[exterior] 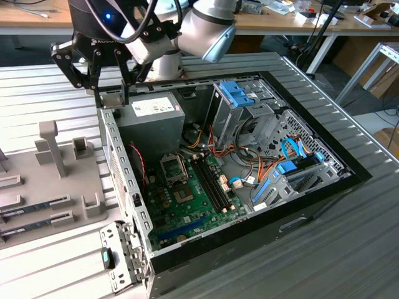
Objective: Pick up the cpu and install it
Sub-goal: 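Pick up the cpu and move it towards the insertion slot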
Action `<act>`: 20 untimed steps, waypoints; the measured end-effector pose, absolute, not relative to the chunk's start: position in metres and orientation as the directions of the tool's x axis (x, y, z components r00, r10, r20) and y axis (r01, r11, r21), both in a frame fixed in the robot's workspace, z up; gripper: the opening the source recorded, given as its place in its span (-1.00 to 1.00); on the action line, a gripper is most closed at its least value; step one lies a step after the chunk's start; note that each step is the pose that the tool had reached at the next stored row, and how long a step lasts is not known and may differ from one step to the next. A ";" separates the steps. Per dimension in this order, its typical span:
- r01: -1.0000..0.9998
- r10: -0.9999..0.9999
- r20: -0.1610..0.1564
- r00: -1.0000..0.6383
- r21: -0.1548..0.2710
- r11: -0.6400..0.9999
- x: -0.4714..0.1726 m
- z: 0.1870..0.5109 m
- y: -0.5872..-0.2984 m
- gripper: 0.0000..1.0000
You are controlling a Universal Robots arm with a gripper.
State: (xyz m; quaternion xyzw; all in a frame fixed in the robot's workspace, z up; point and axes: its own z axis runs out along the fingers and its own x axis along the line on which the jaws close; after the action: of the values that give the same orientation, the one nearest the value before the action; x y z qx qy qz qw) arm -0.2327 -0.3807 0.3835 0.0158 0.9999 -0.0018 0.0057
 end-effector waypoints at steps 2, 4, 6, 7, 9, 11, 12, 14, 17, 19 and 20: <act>0.032 0.032 -0.011 -0.999 -0.003 0.999 -0.230 0.383 -0.381 -0.05; 0.032 0.032 -0.011 -0.999 -0.003 0.999 -0.225 0.383 -0.381 -0.05; 0.032 0.032 -0.010 -0.999 -0.003 0.999 -0.220 0.383 -0.381 -0.05; 0.032 0.032 -0.010 -0.999 -0.003 0.999 -0.218 0.383 -0.381 -0.05; 0.032 0.032 -0.009 -0.999 -0.003 0.999 -0.213 0.383 -0.381 -0.05; 0.032 0.032 -0.009 -0.999 -0.003 0.999 -0.210 0.383 -0.381 -0.05; 0.032 0.032 -0.008 -0.999 -0.003 0.999 -0.207 0.383 -0.381 -0.05; 0.032 0.032 -0.008 -0.999 -0.003 0.999 -0.204 0.383 -0.381 -0.05; 0.032 0.032 -0.007 -0.999 -0.003 0.999 -0.198 0.383 -0.381 -0.05; 0.032 0.032 -0.006 -0.999 -0.003 0.999 -0.194 0.383 -0.381 -0.05; 0.032 0.032 -0.006 -0.999 -0.004 0.999 -0.192 0.383 -0.381 -0.05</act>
State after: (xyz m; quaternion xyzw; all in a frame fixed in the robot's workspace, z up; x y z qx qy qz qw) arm -0.1924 -0.3809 0.3831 0.0159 0.9999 -0.0018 0.0030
